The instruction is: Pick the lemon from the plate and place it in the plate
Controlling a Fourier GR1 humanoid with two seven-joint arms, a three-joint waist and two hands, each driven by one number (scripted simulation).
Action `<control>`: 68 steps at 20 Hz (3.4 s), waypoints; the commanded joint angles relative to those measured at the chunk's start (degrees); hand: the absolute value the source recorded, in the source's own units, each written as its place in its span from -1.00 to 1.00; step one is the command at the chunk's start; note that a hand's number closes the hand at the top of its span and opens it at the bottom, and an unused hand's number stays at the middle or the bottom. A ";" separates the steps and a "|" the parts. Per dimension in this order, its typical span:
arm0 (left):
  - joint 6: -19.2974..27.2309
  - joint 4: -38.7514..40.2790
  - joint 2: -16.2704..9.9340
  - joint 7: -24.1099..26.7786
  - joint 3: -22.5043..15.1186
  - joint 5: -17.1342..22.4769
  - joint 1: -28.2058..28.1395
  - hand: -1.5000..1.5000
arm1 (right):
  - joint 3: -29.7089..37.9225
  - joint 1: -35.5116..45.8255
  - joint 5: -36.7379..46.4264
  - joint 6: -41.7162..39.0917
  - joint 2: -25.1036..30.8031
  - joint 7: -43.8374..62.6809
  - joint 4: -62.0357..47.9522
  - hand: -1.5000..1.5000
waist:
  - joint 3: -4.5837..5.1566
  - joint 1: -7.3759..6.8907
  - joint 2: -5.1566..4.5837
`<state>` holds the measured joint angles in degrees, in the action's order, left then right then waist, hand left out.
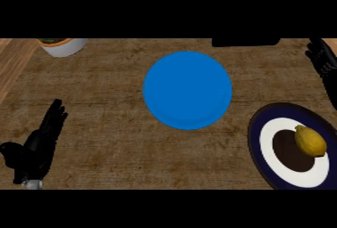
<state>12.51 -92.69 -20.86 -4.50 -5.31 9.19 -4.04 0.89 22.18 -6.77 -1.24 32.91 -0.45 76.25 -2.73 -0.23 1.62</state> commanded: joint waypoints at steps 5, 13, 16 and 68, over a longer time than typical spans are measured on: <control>-2.71 1.55 -1.53 4.27 -0.01 -1.58 2.62 0.00 | 8.67 2.38 -18.42 1.70 -10.89 14.44 -6.48 1.00 | 2.76 0.57 -1.70; -6.94 12.14 1.27 8.31 0.43 0.60 6.97 0.00 | 5.96 -8.63 -0.36 26.17 -16.02 5.57 0.58 -1.00 | 2.82 1.80 -1.57; -8.73 16.93 2.08 12.08 1.76 -0.31 8.50 0.00 | 2.41 -15.01 3.19 28.09 -17.86 6.13 9.39 -1.00 | 2.79 1.01 -1.54; -15.93 19.39 7.08 12.73 8.95 -6.60 8.79 0.00 | 5.00 -20.28 20.61 -14.42 -2.86 46.24 7.96 -1.00 | 2.74 0.35 -1.60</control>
<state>-1.91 -76.09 -14.12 6.86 2.18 2.93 3.94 4.19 4.05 11.85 -15.01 31.89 46.90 83.20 0.00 -0.04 -0.01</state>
